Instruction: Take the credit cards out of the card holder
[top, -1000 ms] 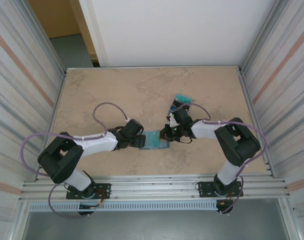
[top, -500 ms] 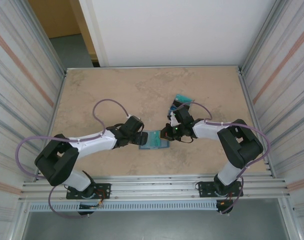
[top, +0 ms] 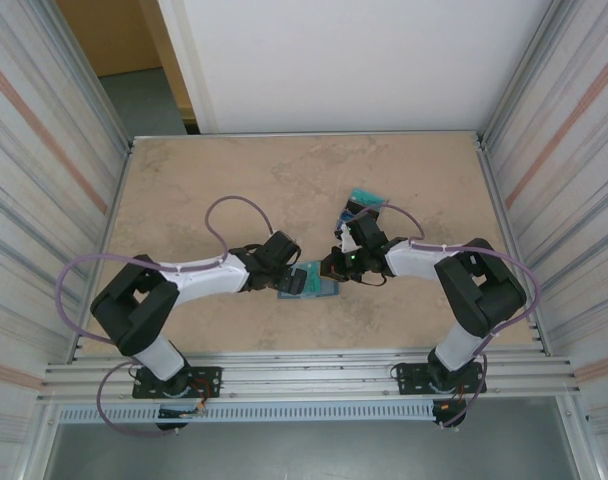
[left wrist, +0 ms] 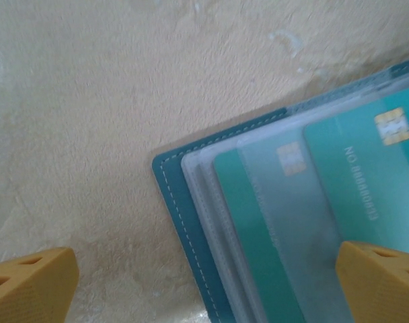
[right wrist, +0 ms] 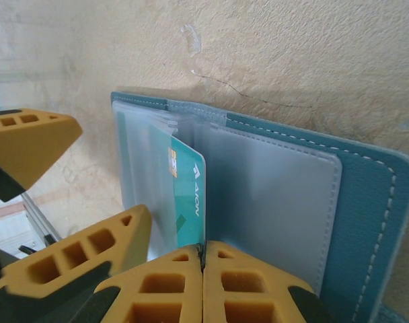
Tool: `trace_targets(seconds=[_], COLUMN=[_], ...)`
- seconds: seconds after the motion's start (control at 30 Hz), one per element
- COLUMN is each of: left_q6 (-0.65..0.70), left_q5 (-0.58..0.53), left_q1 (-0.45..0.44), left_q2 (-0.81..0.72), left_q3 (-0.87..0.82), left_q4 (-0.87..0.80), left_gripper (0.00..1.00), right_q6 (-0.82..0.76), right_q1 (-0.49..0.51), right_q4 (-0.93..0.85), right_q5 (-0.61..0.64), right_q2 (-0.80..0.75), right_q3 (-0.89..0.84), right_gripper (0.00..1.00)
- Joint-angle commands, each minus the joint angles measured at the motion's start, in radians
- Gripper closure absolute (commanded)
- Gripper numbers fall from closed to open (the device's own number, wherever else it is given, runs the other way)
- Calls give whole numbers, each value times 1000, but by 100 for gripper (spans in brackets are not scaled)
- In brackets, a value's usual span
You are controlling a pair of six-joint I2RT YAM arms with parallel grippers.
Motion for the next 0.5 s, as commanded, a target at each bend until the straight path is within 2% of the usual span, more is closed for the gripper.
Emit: trace_targets(seconds=[0.0, 0.23, 0.47], left_q6=[31, 25, -11], left_q5=[0, -14, 0], left_q1=[-4, -4, -5], left_q2=[17, 54, 58], left_q3=[29, 53, 34], left_q4=[-41, -88, -97], left_gripper=[1, 1, 1], right_q6=[3, 38, 143], right_q1=[-4, -6, -4], right_q4=[15, 102, 339], right_q5=[-14, -38, -92], right_q2=[-13, -1, 16], right_q3=[-19, -48, -134], right_gripper=[92, 82, 78])
